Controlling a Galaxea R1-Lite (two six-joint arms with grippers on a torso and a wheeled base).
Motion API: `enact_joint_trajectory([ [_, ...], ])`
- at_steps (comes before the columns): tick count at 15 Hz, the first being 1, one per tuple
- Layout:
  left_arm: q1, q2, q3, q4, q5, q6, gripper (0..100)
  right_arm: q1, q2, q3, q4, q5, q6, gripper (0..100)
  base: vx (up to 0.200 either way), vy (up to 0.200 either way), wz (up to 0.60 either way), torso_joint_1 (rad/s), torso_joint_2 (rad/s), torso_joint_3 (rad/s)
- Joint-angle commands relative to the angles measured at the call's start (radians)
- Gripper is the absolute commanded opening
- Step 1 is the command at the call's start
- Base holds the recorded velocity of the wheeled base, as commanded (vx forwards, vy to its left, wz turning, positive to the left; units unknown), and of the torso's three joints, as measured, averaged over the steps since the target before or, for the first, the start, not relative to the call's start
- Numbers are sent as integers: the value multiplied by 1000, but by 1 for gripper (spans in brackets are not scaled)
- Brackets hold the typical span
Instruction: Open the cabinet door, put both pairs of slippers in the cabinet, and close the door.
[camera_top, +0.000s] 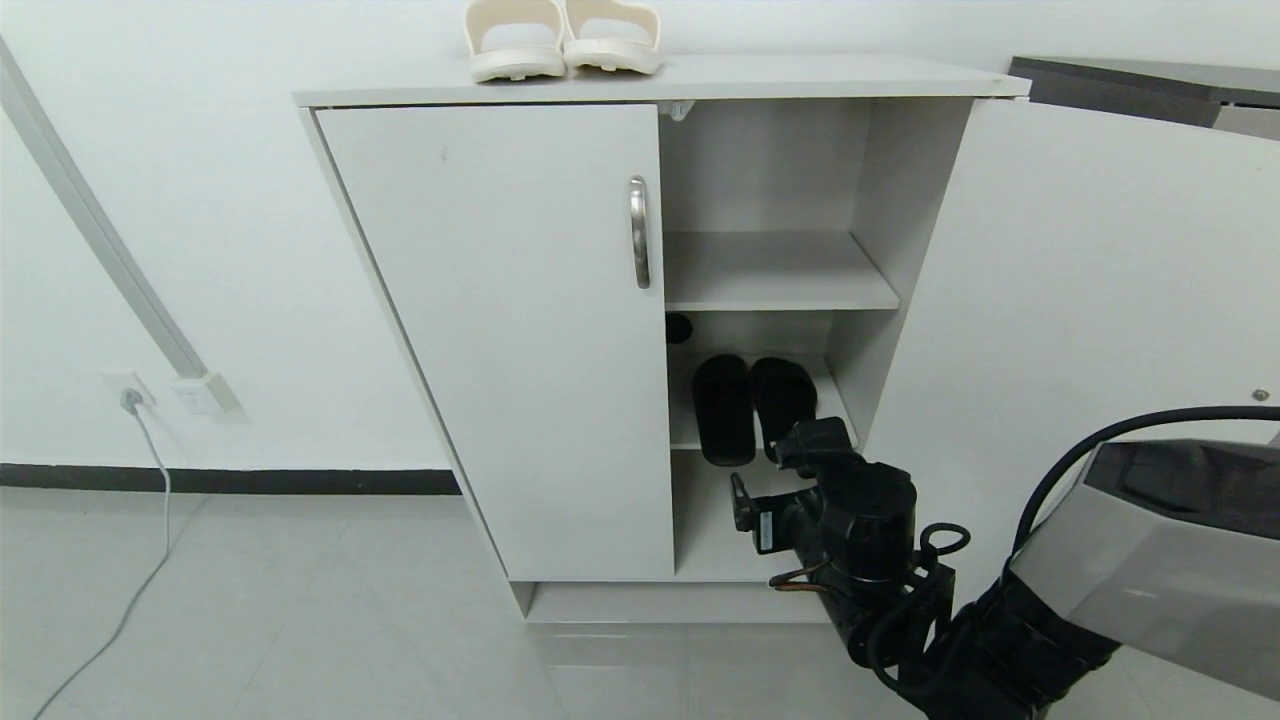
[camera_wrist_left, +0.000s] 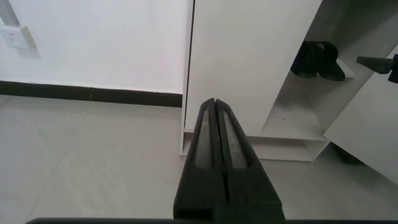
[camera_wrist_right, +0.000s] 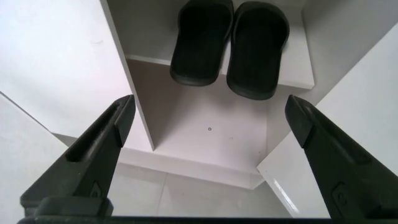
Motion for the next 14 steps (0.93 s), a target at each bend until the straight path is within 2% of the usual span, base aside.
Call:
enact_joint_trajectory([
  [1,0,2,0,0,1,-1,0,1,5,-1,0,0,0,100,0,200,0,7,-2,7],
  [14,0,2,0,0,1,-1,0,-4,22,2,-19,3,0,100,0,200,0,1,2,3],
])
